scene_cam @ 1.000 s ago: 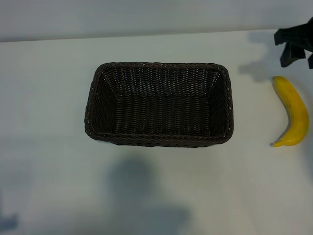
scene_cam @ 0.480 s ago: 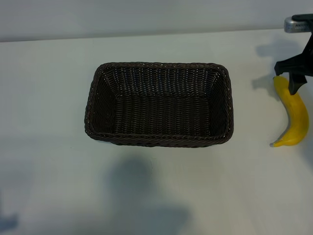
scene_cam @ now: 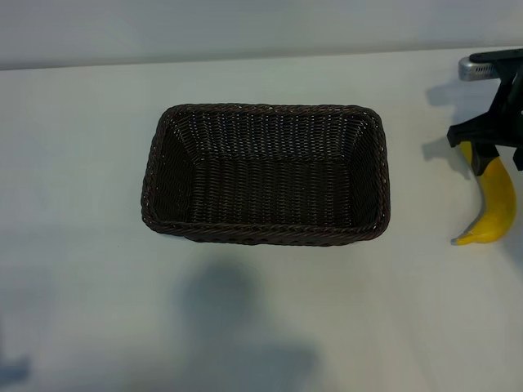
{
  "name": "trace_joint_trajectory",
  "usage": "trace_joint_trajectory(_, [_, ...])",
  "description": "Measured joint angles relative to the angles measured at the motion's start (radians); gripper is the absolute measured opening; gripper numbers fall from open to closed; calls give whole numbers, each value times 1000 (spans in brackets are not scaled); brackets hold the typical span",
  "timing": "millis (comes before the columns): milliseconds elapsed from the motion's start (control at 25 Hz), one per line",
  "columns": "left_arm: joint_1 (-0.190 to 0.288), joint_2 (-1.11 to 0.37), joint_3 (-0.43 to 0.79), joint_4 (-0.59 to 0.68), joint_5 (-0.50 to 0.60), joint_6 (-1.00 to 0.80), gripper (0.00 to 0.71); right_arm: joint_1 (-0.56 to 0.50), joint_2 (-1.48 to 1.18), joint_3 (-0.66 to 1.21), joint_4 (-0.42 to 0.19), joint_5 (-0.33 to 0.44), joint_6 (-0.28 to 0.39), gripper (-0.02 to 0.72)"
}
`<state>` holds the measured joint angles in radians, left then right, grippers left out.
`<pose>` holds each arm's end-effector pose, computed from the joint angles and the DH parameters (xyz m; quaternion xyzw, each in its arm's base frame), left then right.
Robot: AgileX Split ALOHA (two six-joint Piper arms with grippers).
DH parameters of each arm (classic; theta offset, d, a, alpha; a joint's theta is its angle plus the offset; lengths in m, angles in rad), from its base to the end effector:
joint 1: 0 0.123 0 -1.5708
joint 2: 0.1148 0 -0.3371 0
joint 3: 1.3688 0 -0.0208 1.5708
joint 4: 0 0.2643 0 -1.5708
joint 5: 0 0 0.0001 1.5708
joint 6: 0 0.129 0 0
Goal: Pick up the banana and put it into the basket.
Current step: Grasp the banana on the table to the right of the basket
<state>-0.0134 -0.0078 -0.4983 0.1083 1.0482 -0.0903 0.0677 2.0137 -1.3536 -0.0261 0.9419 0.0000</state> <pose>-0.0120 0.0122 0.2678 -0.0345 0.8464 0.0266 0.5308 0.4181 0.0256 0.1545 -0.0412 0.9987 -0.0098 0.0283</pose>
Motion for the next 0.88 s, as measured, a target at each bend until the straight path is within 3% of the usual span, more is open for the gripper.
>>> trace_joint_trajectory(200, [0,0,0,0,0,0,571,0,29,0,-32,-16,0,567])
trace_joint_trajectory(640, [0,0,0,0,0,0,571,0,87,0,-36,-31,0,564])
trace_joint_trajectory(720, [0,0,0,0,0,0,571,0,87,0,-37,-39,0,527])
trace_joint_trajectory(800, [0,0,0,0,0,0,571,0,87,0,-37,-29,0,420])
trace_joint_trajectory(880, [0,0,0,0,0,0,571,0,75,0,-38,-27,0,419])
